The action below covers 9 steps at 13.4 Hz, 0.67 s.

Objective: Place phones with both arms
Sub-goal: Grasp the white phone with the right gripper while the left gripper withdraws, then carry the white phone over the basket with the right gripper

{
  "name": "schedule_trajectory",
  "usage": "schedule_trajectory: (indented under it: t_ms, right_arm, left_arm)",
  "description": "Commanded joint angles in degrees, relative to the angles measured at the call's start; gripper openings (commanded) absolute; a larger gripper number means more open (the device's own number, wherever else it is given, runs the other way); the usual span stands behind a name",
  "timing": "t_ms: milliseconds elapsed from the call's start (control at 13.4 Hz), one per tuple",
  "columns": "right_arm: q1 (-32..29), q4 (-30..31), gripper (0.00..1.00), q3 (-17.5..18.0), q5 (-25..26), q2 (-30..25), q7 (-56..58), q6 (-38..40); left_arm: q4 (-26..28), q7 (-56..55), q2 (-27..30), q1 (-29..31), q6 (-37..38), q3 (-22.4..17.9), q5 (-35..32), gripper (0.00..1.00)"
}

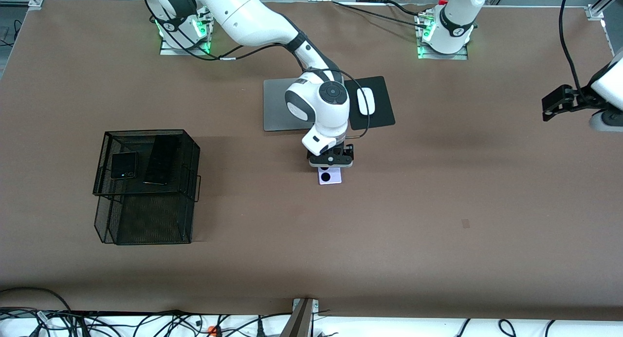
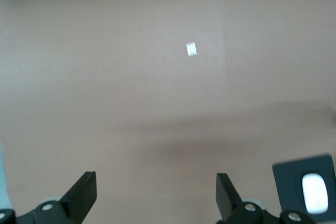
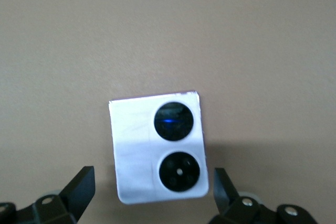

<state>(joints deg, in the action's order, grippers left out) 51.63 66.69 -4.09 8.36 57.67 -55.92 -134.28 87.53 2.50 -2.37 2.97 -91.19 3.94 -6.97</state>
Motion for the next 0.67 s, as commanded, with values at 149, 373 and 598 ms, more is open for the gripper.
schedule_trajectory:
  t_ms: [149, 373, 598]
  right_arm:
    - [-1.44, -1.91, 1.0, 0.05, 2.71, 1.66, 2.04, -2.39]
    - [-1.44, -2.0, 1.0, 0.14, 2.62, 2.97, 1.61, -4.4]
    - [-1.35, -2.0, 1.0, 0.14, 2.62, 4.03, 1.43, -5.47]
  left_arm:
    - [9.94, 0.3, 7.47, 0.55, -2.07, -2.35, 6.97, 1.0]
    - [9.59, 0.22, 7.38, 0.19, -1.8, -2.44, 6.88, 1.0]
    - [9.06, 0.13, 6.85, 0.46, -0.84, -1.83, 6.88, 1.0]
